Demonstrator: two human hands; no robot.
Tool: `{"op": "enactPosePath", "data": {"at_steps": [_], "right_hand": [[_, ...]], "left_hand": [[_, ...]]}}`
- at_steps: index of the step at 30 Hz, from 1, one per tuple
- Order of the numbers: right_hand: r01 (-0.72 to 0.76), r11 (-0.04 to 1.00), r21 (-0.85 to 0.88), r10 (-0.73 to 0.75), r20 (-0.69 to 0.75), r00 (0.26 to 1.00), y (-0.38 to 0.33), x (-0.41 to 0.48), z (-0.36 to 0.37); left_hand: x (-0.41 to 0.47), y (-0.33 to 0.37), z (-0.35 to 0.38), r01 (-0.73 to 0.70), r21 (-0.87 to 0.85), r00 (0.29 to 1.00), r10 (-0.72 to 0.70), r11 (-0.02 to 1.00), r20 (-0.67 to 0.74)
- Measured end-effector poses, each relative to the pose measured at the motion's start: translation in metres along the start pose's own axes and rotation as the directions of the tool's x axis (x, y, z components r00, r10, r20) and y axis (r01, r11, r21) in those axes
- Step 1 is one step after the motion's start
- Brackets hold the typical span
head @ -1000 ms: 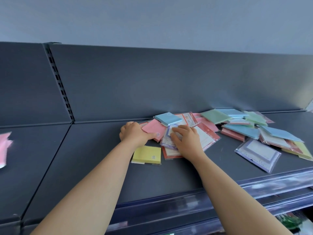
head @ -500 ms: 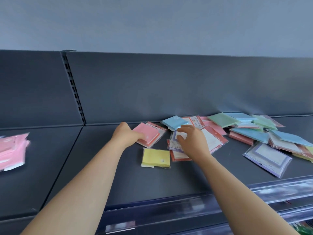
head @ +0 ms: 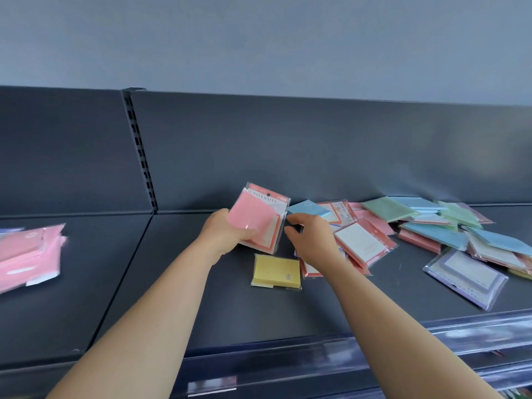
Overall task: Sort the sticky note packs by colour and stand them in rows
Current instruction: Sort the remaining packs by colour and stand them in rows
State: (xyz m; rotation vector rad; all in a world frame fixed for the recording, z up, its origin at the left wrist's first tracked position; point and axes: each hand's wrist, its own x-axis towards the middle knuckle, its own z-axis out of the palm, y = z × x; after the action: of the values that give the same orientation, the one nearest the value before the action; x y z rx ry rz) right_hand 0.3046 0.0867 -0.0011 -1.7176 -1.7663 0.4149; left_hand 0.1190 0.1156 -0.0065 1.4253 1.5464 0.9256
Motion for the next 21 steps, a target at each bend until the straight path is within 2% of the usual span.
{"op": "enactPosePath", "data": {"at_steps": [3,6,11,16,21], "right_hand": [[-0.005,0.997,0.083,0.001,0.054,0.999,-0.013,0.004,0.010],[-0.043,0.969,0.243,0.024,0.082,0.996,-0.032,0.005,0.021],[0.025,0.941,0.337,-0.051,0.067,0.996,-0.067,0.003,0.039],[0.096,0.929,0.356,-0.141,0.102,0.985,-0.113,-0.007,0.064],[0.064,0.867,0.494,-0.170,0.173,0.970,-0.174,-0.022,0.097]], "left_hand": [[-0.013,0.002,-0.012,-0.007,-0.234,1.000,0.012,0.972,0.021],[-0.026,0.002,-0.028,-0.013,-0.369,1.000,0.018,0.929,0.009],[-0.050,-0.004,-0.063,-0.017,-0.416,0.995,-0.026,0.909,-0.097],[-0.075,-0.020,-0.112,-0.025,-0.433,0.984,-0.055,0.901,-0.171],[-0.098,-0.044,-0.175,-0.058,-0.458,0.960,-0.076,0.887,-0.269]]}}
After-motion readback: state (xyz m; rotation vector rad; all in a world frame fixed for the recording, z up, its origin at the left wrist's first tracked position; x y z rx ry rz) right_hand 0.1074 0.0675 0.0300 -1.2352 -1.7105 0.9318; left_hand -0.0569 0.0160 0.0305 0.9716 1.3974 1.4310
